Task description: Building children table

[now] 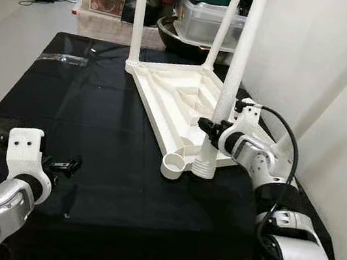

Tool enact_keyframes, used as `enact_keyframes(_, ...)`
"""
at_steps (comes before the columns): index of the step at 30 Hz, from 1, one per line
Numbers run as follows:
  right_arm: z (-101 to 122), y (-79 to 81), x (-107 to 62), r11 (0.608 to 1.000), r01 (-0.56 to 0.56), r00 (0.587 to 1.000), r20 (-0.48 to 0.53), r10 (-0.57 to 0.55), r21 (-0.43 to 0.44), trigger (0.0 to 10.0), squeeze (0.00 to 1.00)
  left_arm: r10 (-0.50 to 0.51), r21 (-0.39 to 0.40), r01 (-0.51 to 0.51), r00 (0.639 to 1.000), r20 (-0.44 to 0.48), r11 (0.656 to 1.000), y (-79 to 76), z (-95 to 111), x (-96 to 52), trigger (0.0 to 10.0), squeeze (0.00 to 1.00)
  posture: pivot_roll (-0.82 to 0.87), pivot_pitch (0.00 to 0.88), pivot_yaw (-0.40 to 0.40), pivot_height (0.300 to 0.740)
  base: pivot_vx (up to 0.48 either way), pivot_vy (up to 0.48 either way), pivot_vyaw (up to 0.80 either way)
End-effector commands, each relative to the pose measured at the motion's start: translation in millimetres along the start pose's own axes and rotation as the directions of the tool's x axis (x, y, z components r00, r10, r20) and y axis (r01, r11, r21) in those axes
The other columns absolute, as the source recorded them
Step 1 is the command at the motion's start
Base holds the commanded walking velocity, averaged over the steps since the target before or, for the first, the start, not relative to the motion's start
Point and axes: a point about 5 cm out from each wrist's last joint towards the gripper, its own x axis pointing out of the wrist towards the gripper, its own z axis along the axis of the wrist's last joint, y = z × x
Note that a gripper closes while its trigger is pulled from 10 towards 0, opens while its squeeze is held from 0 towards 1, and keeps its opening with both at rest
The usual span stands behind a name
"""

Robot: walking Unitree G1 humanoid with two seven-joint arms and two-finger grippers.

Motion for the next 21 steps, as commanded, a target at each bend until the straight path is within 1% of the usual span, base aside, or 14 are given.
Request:
enact_keyframes(1,14,7.5,-2.1,0.998,-0.053,0.993,0.108,0.050,0.030,10.0,0.00,-0.003,0.000,0.003,0.999,-0.035,1.000,-2.3,-5,2.0,10.0,0.00,0.07,0.000,-0.107,0.740,0.000,0.000,0.00)
enact_keyframes(2,13,11.5,-3.3,0.992,-0.094,0.986,0.148,0.080,0.089,10.0,0.00,-0.022,-0.003,0.022,0.998,-0.056,1.000,-5.4,-6,1.7,10.0,0.00,0.07,0.000,-0.107,0.740,0.000,0.000,0.00)
enact_keyframes(3,11,14.9,-5.2,0.978,-0.140,0.978,0.177,0.112,0.153,10.0,0.00,-0.063,-0.012,0.063,0.996,-0.064,0.998,-9.5,-7,1.3,10.0,0.00,0.07,0.000,-0.107,0.740,0.000,0.000,0.00)
enact_keyframes(4,9,17.6,-5.8,0.969,-0.163,0.973,0.190,0.128,0.186,10.0,0.00,-0.095,-0.019,0.094,0.994,-0.060,0.995,-12.5,-6,0.5,10.0,0.00,0.07,0.000,-0.107,0.740,0.000,0.000,0.00)
enact_keyframes(6,9,17.6,-5.8,0.969,-0.163,0.973,0.190,0.128,0.186,10.0,0.00,-0.095,-0.019,0.094,0.994,-0.060,0.995,-12.5,-6,0.5,10.0,0.00,0.07,0.000,-0.107,0.740,0.000,0.000,0.00)
enact_keyframes(7,9,20.8,-6.5,0.960,-0.189,0.967,0.208,0.146,0.206,10.0,0.00,-0.116,-0.019,0.116,0.993,-0.037,0.993,-14.1,-5,-0.5,10.0,0.00,0.07,0.000,-0.099,0.740,0.000,0.000,0.00)
enact_keyframes(9,11,25.7,-6.7,0.948,-0.211,0.956,0.253,0.148,0.240,10.0,0.00,-0.125,-0.010,0.125,0.992,0.008,0.992,-14.3,-2,-1.7,10.0,0.00,0.07,0.000,-0.093,0.740,0.000,0.000,0.00)
enact_keyframes(13,11,27.4,-6.5,0.943,-0.217,0.952,0.268,0.147,0.252,10.0,0.00,-0.127,-0.008,0.127,0.992,0.024,0.992,-14.3,-1,-1.8,10.0,0.00,0.07,0.000,-0.093,0.740,0.000,0.000,0.00)
enact_keyframes(15,12,33.4,-6.0,0.934,-0.250,0.942,0.286,0.174,0.256,10.0,0.00,-0.151,-0.008,0.152,0.987,0.054,0.988,-15.8,1,-2.1,10.0,0.00,0.07,0.000,-0.091,0.740,0.000,0.000,0.00)
enact_keyframes(16,12,33.4,-6.0,0.934,-0.250,0.942,0.286,0.174,0.256,10.0,0.00,-0.151,-0.008,0.152,0.987,0.054,0.988,-15.8,1,-2.1,10.0,0.00,0.07,0.000,-0.091,0.740,0.000,0.000,0.00)
enact_keyframes(17,12,36.5,-6.2,0.931,-0.270,0.936,0.291,0.195,0.245,10.0,0.00,-0.169,-0.014,0.170,0.983,0.068,0.985,-17.2,2,-2.6,10.0,0.00,0.07,0.000,-0.092,0.740,0.000,0.000,0.00)
enact_keyframes(19,12,36.5,-6.2,0.931,-0.270,0.936,0.291,0.195,0.245,10.0,0.00,-0.169,-0.014,0.170,0.983,0.068,0.985,-17.2,2,-2.6,10.0,0.00,0.07,0.000,-0.092,0.740,0.000,0.000,0.00)
enact_keyframes(21,12,42.0,-7.3,0.928,-0.305,0.922,0.309,0.232,0.214,10.0,0.00,-0.209,-0.023,0.211,0.974,0.083,0.977,-19.9,1,-6.0,10.0,0.00,0.08,0.000,-0.094,0.740,0.000,0.000,0.00)
